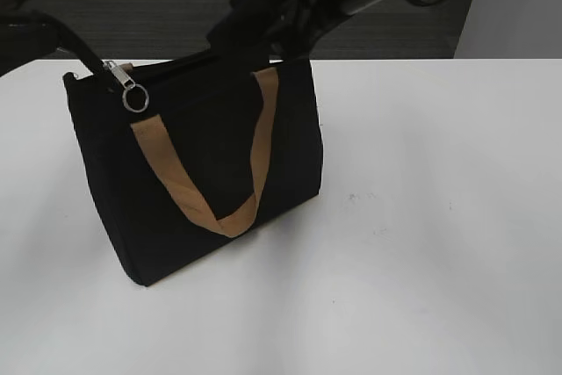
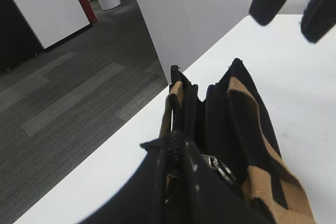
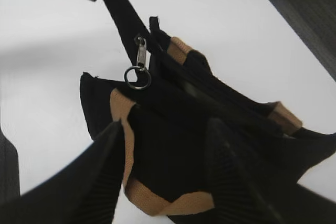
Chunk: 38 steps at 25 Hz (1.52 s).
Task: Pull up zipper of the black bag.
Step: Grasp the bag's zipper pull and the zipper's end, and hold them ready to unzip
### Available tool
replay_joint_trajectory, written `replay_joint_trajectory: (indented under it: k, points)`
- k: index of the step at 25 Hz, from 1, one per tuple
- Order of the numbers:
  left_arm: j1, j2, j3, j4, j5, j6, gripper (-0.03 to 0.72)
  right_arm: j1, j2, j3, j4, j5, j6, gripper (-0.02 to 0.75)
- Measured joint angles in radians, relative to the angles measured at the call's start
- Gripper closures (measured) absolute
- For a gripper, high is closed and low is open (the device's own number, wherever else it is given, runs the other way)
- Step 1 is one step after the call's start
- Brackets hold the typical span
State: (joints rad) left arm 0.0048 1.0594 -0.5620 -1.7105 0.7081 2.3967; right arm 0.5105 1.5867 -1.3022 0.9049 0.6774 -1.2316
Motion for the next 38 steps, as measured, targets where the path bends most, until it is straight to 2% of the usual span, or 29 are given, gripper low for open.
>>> replay_joint_trajectory:
  k: [5,13,16,20,25,30,38]
  points:
    - [0.0,0.0,0.0,0.0,0.0,0.0,0.657,0.007,0.092,-0.081,0.0,0.037,-0.046,0.348]
    - [0.0,0.0,0.0,0.0,0.0,0.0,0.657,0.007,0.288,-0.381,0.0,0.284,-0.018,0.348]
    - [0.0,0.0,0.0,0.0,0.0,0.0,0.657,0.007,0.35,-0.448,-0.003,0.315,-0.011,0.348]
    - [0.0,0.0,0.0,0.0,-0.001,0.0,0.657,0.017,0.388,-0.472,-0.039,0.323,-0.01,0.348]
    - [0.0,0.0,0.0,0.0,-0.001,0.0,0.657,0.08,0.41,-0.474,-0.136,0.279,0.004,0.348]
    - [0.0,0.0,0.0,0.0,-0.002,0.0,0.657,0.102,0.427,-0.474,-0.152,0.195,0.011,0.348]
    - [0.0,0.0,0.0,0.0,-0.002,0.0,0.657,0.106,0.435,-0.474,-0.157,0.201,0.012,0.348]
